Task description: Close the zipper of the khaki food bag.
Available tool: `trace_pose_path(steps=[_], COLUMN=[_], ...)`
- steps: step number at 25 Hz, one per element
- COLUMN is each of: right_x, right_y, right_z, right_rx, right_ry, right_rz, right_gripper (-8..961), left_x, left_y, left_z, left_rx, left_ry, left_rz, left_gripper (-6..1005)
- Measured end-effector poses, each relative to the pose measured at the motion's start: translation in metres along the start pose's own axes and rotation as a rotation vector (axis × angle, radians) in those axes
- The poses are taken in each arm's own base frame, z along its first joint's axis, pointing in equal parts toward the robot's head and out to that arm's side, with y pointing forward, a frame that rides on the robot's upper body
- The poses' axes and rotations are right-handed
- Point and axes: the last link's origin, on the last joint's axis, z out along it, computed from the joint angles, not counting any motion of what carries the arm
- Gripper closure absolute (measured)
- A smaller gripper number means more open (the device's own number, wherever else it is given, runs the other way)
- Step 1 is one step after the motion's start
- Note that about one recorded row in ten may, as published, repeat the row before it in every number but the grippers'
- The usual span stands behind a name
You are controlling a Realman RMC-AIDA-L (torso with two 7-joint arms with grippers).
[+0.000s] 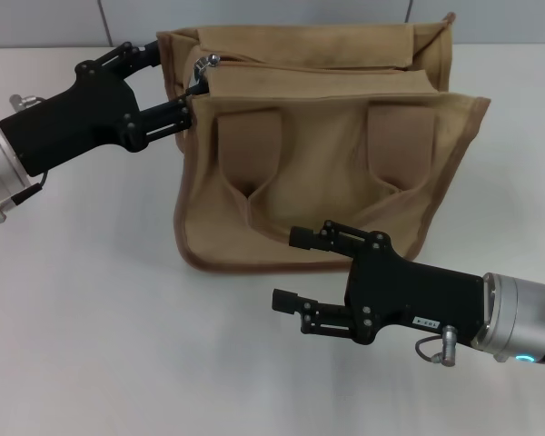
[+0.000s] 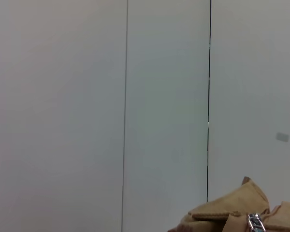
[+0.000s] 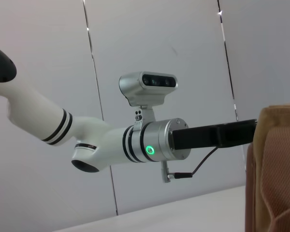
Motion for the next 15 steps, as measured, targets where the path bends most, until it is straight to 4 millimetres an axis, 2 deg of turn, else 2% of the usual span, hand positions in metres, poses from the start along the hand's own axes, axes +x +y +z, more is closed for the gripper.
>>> trace_pose_path(steps=[7, 9, 15], right_x=[0.000, 0.000, -0.001], right_y=[-0.002, -0.002, -0.003], right_z=[0.001, 0.001, 0.002], right_rx=[0.006, 0.007, 0.004], right_ry=[0.008, 0.008, 0.008], right_rz=[-0.004, -0.004, -0.010], right_gripper=[226, 227, 229], left_x=[0.003, 0.006, 0.003], left_y=[-0.005, -0.009, -0.004], left_z=[-0.010, -0.019, -0.017], left_rx=[0.075, 0.148, 0.118], left_ry=[0.068, 0.138, 0.126], left_rz=[-0.025, -0.042, -0.039], left_gripper=[275, 291, 340])
